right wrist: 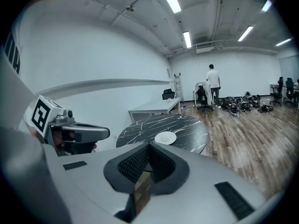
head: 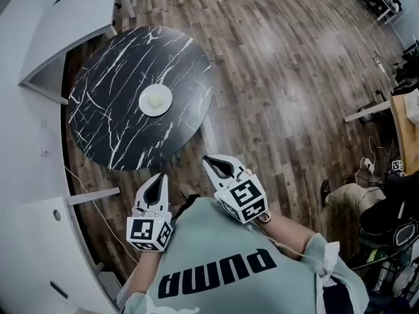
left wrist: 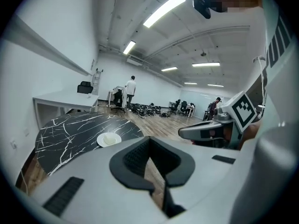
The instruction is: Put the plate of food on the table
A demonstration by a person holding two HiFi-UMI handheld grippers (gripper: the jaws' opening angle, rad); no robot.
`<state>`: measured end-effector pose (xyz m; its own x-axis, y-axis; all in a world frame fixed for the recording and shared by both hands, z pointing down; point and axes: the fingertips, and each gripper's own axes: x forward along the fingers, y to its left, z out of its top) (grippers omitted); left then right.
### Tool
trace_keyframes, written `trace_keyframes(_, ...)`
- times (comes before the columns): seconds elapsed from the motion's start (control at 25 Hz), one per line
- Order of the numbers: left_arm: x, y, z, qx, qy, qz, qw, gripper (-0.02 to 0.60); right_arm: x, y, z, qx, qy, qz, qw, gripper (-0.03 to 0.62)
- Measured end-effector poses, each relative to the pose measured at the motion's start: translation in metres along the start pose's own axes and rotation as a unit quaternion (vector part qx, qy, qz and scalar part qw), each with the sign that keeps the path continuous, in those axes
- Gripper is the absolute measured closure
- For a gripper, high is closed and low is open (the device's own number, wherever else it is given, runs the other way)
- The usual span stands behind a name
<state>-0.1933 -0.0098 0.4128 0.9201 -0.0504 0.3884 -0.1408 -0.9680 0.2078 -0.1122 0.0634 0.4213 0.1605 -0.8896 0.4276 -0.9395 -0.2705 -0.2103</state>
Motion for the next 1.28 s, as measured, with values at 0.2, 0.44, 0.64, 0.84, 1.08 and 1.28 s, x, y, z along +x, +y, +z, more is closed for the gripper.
trace_keyframes(0.2, -0.01, -0.04, -0.02, 0.009, 0.012, 0.033, 0.9993, 0.575, -0.037, 0.0, -0.016, -0.009, -0.007, 0.026, 1.0, 0.585)
trace_keyframes(0.44, -0.028, -0.067, -0.045, 0.002, 0.019, 0.072, 0.9972, 0.575, -0.068, 0.002, -0.035, -0.007, -0.017, 0.05, 0.999, 0.585)
trace_keyframes(0.64, -0.028, -0.076, -0.047, 0.008, 0.017, 0.068, 0.9975, 0.575, -0.086, -0.001, -0.047, 0.004, -0.011, 0.032, 0.999, 0.585)
trace_keyframes(0.84, -0.03, -0.077, -0.038, 0.037, 0.017, 0.043, 0.9982, 0.575, -0.088, 0.01, -0.04, -0.01, -0.016, 0.013, 1.0, 0.586)
trace_keyframes(1.08, -0.055, -0.05, -0.04, 0.025, 0.004, 0.044, 0.9987, 0.575, -0.078, 0.037, -0.031, -0.013, -0.028, -0.008, 0.999, 0.586)
trace_keyframes(1.28, -0.069, -0.035, -0.041, 0.018, -0.006, 0.041, 0.999, 0.575, -0.072, 0.054, -0.03, -0.017, -0.033, -0.021, 0.999, 0.586)
